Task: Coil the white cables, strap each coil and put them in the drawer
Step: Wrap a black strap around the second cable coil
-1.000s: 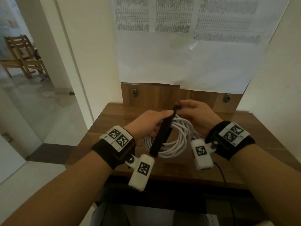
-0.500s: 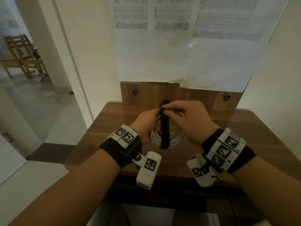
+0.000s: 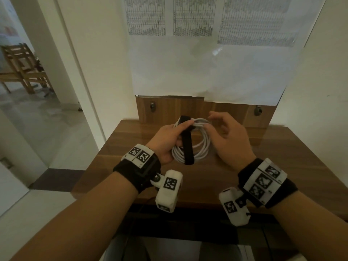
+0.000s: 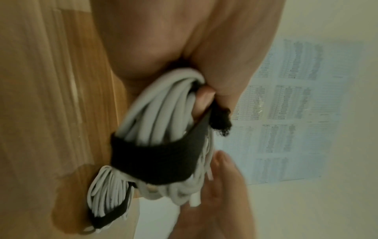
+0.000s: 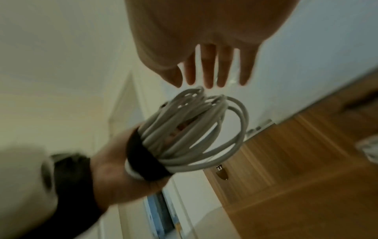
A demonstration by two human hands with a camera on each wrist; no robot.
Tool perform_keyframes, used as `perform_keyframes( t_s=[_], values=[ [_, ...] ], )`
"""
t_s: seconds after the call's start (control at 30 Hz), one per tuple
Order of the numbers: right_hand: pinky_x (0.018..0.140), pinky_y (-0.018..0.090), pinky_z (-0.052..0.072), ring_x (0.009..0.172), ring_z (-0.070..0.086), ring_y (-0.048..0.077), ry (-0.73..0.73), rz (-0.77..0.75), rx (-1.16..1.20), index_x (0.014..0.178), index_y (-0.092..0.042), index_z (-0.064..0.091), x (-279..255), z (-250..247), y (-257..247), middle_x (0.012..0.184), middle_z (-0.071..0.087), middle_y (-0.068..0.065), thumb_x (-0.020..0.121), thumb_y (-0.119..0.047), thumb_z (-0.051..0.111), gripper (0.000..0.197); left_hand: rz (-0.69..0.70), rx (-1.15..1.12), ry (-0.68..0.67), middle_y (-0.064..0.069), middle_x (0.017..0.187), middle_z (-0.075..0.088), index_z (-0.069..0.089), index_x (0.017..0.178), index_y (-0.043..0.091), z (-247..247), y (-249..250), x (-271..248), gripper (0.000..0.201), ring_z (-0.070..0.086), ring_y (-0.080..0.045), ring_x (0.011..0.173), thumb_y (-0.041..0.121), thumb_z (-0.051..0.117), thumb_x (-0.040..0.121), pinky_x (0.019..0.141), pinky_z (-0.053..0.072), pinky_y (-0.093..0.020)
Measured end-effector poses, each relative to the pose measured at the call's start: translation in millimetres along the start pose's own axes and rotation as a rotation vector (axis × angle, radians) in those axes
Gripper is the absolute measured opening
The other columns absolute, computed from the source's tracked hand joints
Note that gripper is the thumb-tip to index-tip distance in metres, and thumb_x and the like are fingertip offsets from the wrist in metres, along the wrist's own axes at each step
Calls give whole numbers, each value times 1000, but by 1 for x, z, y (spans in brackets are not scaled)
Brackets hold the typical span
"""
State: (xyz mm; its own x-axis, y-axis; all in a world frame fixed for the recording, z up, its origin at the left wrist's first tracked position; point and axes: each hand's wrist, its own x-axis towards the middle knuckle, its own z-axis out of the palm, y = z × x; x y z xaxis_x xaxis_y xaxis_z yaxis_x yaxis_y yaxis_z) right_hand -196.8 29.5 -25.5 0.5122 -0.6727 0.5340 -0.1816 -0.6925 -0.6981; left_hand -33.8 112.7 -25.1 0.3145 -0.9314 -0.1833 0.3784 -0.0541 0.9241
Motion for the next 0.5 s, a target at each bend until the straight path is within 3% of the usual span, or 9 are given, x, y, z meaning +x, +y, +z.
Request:
perform_keyframes(
  t_s=[0.07,0.13,0.23,0.3,0.4,0.5],
  values=[
    [79,16,50,102,63,1,-168,255,187,135,-26,51,-1,-3,3,126,60,-10,97,-41,58,42,-6,-20,-5,1,61,49,63,119,3,3,0,2,36,46,-9,44,31,61,98,45,42,-18],
    [70,21,58,88,70,4,-223,374,375,135,-26,53,-4,-9,6,112,69,-6,97,-37,58,39,-13,-15,-14,-1,68,48,64,120,2,7,-2,5,37,45,-9,49,32,61,98,48,43,-18],
    [72,21,60,87,72,4,-139,287,286,124,-27,60,-8,-18,12,103,73,-5,96,-27,62,28,-12,23,-11,1,64,42,67,117,3,16,-10,10,34,40,-9,47,30,63,96,46,39,-17],
    [76,23,60,88,72,4,-95,269,250,119,-32,59,-9,-23,19,103,73,-6,94,-24,65,26,0,90,15,-1,64,53,69,117,3,25,-14,15,38,52,-12,54,32,69,92,55,47,-22],
    [80,30,61,90,72,5,-22,323,226,118,-33,57,-9,-32,35,106,72,-6,93,-26,67,28,17,153,42,-6,91,75,70,117,8,41,-20,26,41,72,-21,86,34,76,86,78,58,-33],
    [86,35,60,96,70,7,85,392,173,125,-27,56,-6,-43,55,113,69,-7,91,-31,70,36,51,265,50,-6,120,69,57,131,12,62,-29,39,57,69,-21,104,37,78,84,91,57,-37]
  ],
)
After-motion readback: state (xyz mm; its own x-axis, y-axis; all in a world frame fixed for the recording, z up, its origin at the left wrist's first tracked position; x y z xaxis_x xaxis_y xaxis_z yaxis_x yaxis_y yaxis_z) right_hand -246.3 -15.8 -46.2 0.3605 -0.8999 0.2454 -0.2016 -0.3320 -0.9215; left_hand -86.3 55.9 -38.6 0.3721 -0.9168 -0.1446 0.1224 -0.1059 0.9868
